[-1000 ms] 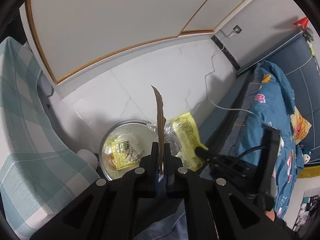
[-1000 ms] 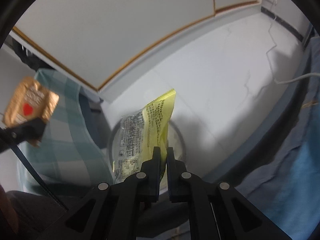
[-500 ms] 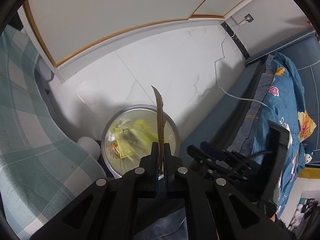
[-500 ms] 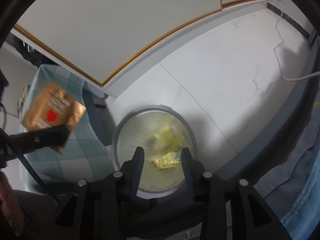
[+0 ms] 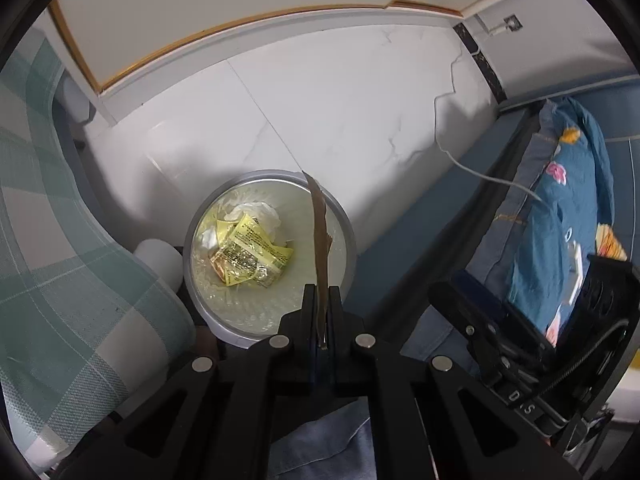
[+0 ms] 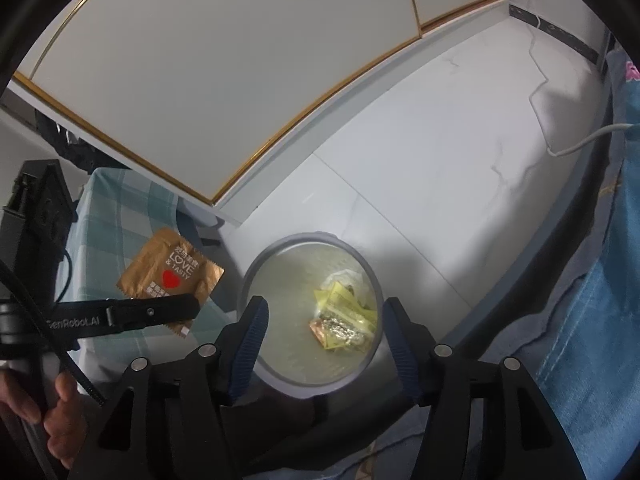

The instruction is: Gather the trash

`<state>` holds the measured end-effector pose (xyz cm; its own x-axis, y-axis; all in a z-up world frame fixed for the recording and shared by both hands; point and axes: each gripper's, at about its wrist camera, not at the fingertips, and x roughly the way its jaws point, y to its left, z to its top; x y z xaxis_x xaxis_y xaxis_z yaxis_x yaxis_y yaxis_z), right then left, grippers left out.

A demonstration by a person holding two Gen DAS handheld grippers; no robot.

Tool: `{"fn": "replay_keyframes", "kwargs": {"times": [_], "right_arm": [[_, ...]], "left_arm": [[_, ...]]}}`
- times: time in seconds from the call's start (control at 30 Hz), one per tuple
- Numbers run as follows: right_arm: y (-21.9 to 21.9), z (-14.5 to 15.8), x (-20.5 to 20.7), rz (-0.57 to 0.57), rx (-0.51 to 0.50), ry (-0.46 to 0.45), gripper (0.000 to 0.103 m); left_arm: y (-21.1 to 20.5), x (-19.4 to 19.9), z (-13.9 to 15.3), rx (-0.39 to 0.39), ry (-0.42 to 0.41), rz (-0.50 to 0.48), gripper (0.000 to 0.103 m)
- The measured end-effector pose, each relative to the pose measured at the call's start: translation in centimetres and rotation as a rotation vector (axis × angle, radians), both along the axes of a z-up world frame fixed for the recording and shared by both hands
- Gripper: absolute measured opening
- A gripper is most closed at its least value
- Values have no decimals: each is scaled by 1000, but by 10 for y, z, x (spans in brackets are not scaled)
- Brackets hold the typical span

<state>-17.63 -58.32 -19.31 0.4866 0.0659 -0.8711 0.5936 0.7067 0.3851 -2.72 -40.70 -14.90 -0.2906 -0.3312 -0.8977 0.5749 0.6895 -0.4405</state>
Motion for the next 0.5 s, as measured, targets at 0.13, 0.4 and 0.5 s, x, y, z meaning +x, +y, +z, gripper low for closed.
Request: {"fn": "replay_keyframes", "kwargs": {"times": [0.13,0.4,0.5], "right_arm": [[0,1,0,-5,4,-5,59],[-3,3,-2,-5,8,-10,61],[-1,5,-2,5,3,-10,63]], "left_arm": [[1,3,-5,4,45,23,0],[3,3,-6,34,31,34,9],[5,3,-1,25,-5,49,46]]}}
